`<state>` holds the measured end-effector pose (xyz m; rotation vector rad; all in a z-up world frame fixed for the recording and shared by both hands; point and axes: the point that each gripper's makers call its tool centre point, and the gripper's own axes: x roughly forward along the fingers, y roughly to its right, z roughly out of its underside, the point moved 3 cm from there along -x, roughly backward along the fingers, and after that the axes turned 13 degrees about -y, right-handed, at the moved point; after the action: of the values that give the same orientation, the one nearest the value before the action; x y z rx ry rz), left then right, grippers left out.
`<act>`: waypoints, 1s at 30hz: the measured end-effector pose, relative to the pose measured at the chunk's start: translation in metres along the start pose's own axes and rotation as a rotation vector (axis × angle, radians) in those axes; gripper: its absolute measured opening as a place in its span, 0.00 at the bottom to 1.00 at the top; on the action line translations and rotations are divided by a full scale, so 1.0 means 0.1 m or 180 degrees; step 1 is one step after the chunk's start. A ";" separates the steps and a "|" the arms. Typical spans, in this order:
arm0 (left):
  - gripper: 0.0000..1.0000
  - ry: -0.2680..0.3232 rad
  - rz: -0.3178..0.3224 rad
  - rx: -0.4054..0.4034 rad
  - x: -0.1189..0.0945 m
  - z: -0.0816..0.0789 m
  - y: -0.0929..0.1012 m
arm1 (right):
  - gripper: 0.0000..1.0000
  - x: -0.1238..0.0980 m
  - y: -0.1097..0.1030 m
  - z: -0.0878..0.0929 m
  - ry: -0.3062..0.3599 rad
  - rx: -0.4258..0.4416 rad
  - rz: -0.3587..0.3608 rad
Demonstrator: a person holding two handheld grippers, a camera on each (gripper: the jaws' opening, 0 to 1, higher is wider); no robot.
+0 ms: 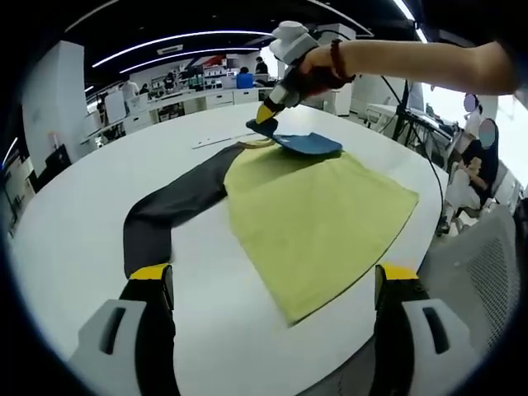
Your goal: Fold the garment on the visible template until the final outline fits inside the template.
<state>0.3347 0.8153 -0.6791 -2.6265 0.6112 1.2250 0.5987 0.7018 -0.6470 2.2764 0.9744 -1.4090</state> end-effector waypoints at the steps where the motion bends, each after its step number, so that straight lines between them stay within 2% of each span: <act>1: 0.99 0.0006 0.0001 -0.0005 0.00 0.00 0.00 | 0.00 0.01 -0.02 -0.01 0.0001 -0.0018 -0.0010; 15: 0.98 -0.0006 -0.0005 -0.0004 0.01 0.02 -0.02 | 0.00 0.13 -0.21 -0.02 -0.0017 -0.0049 -0.0103; 30: 0.99 -0.0037 -0.0027 -0.0042 0.01 0.07 -0.05 | 0.00 0.39 -0.31 0.09 -0.0112 -0.0050 -0.0178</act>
<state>0.3326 0.8217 -0.6851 -2.6282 0.5914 1.2451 0.5830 0.7349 -0.6820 2.2216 1.0421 -1.4536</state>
